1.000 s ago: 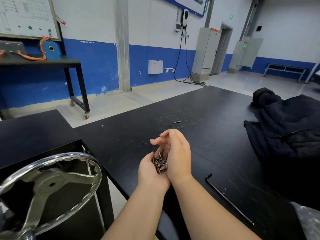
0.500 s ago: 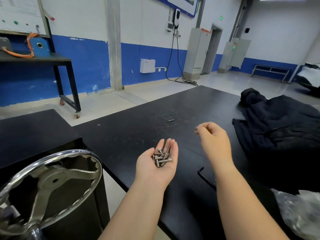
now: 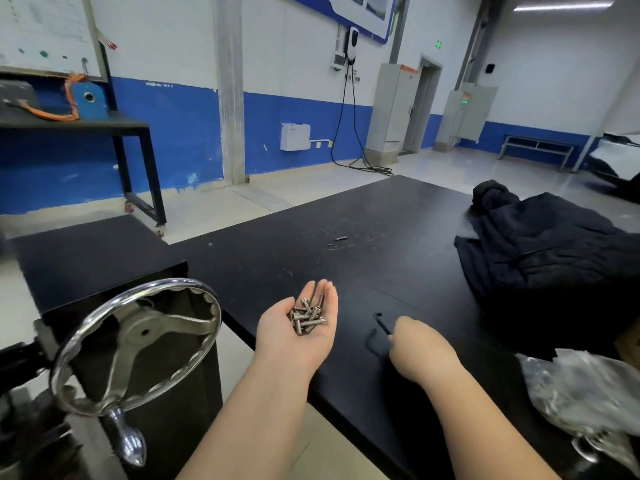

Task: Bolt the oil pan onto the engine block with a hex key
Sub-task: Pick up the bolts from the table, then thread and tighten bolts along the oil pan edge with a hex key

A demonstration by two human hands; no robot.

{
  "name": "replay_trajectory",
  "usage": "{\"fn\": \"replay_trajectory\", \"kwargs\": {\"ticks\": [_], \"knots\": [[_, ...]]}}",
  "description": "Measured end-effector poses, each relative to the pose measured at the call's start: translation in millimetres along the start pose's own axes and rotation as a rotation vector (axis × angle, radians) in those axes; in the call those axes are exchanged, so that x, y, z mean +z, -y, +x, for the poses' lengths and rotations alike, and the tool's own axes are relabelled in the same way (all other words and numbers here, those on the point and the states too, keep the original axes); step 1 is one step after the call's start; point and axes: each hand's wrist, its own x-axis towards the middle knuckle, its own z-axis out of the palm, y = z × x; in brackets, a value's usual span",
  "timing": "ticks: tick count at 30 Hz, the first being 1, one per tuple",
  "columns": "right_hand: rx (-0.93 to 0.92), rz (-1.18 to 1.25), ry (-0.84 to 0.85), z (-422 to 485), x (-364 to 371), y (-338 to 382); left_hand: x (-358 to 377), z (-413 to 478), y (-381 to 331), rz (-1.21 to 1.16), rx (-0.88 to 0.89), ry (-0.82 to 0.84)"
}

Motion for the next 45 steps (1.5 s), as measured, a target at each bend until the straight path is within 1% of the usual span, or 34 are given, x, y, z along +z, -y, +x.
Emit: {"fn": "replay_trajectory", "kwargs": {"ticks": [2,3,5,7,9,10,13,17,20,21,23,25,27,29,30,33,36,39,42,44,45], "knots": [[-0.066,0.323,-0.187,-14,-7,9,-2,-12,-10,-0.009,0.037,0.011],[-0.120,0.533,-0.237,-23,-12,17,-4,-18,-14,-0.012,0.051,0.012],[-0.260,0.902,-0.242,-48,-23,38,-9,-32,-21,-0.008,0.069,0.012],[-0.415,1.083,-0.166,-75,-28,63,-16,-48,-27,0.017,0.104,0.012],[-0.545,1.120,-0.085,-98,-25,87,-23,-68,-35,0.044,0.153,0.005],[-0.576,1.113,-0.061,-108,-23,98,-26,-80,-39,0.051,0.174,0.015],[-0.631,1.094,-0.021,-139,-16,131,-36,-119,-56,0.060,0.258,0.060],[-0.695,1.140,0.064,-180,-5,173,-56,-175,-86,-0.028,0.403,0.066],[-0.738,1.103,0.077,-209,6,204,-76,-210,-107,-0.117,0.462,0.082],[-0.749,1.085,0.087,-219,10,214,-86,-220,-115,-0.152,0.493,0.065],[-0.787,1.041,0.095,-239,20,232,-101,-241,-128,-0.168,0.609,0.035],[-0.843,1.013,0.062,-258,27,248,-113,-261,-144,-0.214,0.698,-0.018],[-0.856,1.069,0.058,-271,30,261,-125,-280,-158,-0.200,0.623,-0.032],[-0.850,1.152,0.052,-277,26,274,-134,-297,-171,-0.174,0.521,-0.095],[-0.851,1.184,0.023,-276,23,282,-137,-302,-177,-0.146,0.467,-0.123],[-0.818,1.248,-0.104,-266,10,307,-148,-313,-193,0.006,0.368,-0.119],[-0.791,1.320,-0.131,-248,-4,337,-151,-315,-213,0.283,0.369,-0.151],[-0.781,1.320,-0.145,-227,-14,367,-141,-311,-239,0.603,0.511,-0.252],[-0.768,1.259,-0.117,-206,-16,389,-129,-307,-266,0.985,0.746,-0.335],[-0.763,1.194,-0.125,-195,-12,397,-125,-304,-280,1.171,0.899,-0.346],[-0.765,1.159,-0.144,-192,-9,399,-124,-301,-284,1.216,0.960,-0.328]]}}
